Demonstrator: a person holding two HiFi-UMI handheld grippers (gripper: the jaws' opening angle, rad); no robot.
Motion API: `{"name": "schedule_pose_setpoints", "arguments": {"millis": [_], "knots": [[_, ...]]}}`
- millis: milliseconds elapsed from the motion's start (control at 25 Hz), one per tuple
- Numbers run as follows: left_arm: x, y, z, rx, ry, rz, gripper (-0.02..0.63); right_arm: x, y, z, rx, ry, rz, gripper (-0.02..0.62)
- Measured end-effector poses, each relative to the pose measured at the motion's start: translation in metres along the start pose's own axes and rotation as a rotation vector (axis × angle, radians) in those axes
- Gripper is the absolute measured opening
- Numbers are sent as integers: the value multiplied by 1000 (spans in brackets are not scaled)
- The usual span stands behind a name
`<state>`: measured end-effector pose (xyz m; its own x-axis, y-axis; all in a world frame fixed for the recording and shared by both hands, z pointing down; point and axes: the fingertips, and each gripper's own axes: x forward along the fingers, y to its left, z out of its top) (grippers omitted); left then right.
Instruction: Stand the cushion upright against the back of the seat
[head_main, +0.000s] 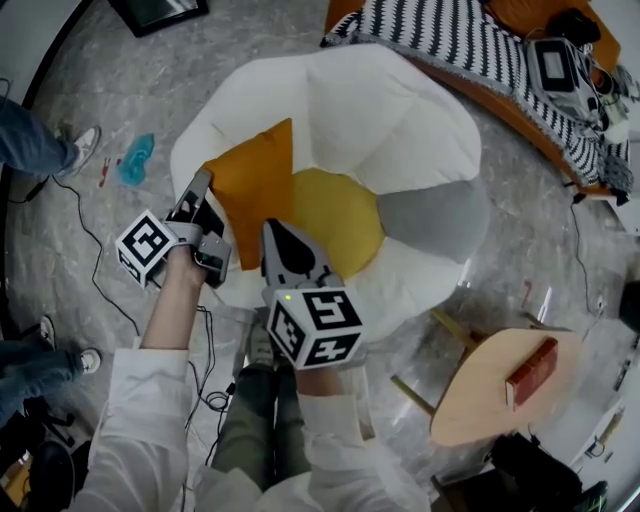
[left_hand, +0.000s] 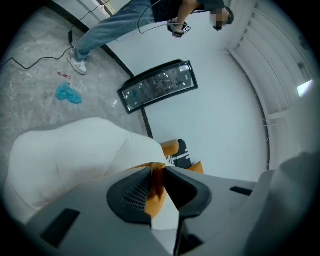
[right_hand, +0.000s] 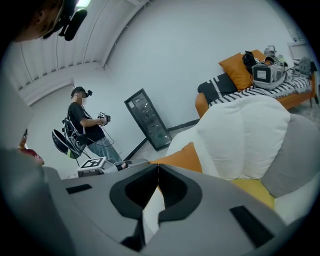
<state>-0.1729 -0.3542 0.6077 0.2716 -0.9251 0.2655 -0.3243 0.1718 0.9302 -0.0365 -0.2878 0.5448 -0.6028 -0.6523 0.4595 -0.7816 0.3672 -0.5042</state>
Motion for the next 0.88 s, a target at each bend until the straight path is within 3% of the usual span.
{"name": "schedule_pose_setpoints", "arguments": {"millis": [360,600,880], "knots": [[2,-10,5,29,34,-15,138,-3,7,3,4,-2,-3,12],[-5,-15,6,77,42,27,221,-11,10,12,-2,-15,-12,12],[-27,-16,3,78,70,106,256,-32,22,29,-27,-32,-14,12]]}}
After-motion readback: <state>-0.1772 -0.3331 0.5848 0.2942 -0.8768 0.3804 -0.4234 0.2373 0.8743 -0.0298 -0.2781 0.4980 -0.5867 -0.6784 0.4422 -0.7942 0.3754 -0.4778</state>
